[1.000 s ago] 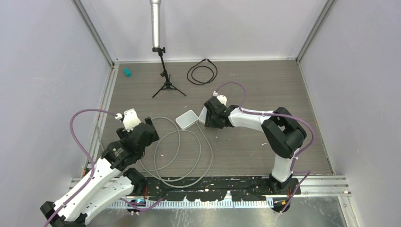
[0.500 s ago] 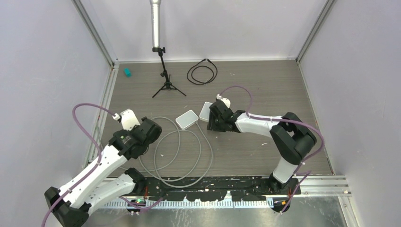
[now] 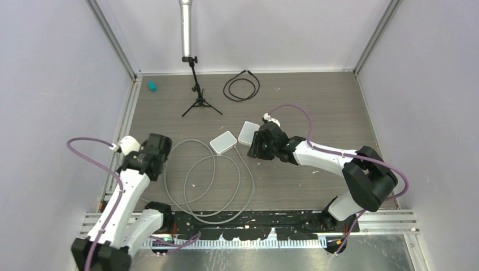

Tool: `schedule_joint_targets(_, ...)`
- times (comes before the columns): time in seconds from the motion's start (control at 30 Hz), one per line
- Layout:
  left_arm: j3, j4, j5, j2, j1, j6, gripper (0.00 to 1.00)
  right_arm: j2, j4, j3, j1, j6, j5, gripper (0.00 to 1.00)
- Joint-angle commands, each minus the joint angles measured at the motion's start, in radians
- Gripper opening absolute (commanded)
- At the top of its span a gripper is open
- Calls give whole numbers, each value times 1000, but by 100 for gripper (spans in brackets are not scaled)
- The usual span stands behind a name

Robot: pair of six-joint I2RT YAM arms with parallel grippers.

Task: Insert the plug into the switch port
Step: Pick up the connector from the center of the board.

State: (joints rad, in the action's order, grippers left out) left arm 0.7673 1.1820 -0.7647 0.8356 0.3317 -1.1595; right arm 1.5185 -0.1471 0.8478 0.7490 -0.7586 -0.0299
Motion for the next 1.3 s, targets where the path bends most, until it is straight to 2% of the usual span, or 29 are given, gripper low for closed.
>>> schedule_joint_targets(0.0, 57, -144, 66, 40, -342, 216, 100, -31, -4, -16, 1, -11, 16, 47)
schedule_joint_targets(0.2, 26, -300, 141, 94, -771, 301, 100, -51, -41, -30, 2, -22, 79, 47)
schedule_joint_targets(0.3, 7, -364, 250, 160, -903, 320, 99, -55, -56, -33, 1, -18, 84, 47)
schedule_joint_targets(0.4, -3, -411, 330, 237, -972, 311, 94, -51, -67, -36, 1, -21, 82, 47)
schedule_joint_targets(0.53, 0, -433, 364, 289, -1005, 315, 85, -44, -58, -40, 1, -42, 100, 47)
schedule_joint_targets(0.77, -87, -538, 326, 304, -1006, 276, 77, -23, -47, -35, 2, -66, 137, 46)
schedule_joint_targets(1.1, -107, -647, 367, 484, -1005, 291, 76, -43, -74, -16, 2, -55, 130, 46)
schedule_joint_targets(1.27, -164, -749, 420, 569, -1002, 284, 71, -19, -79, -11, 1, -47, 128, 46)
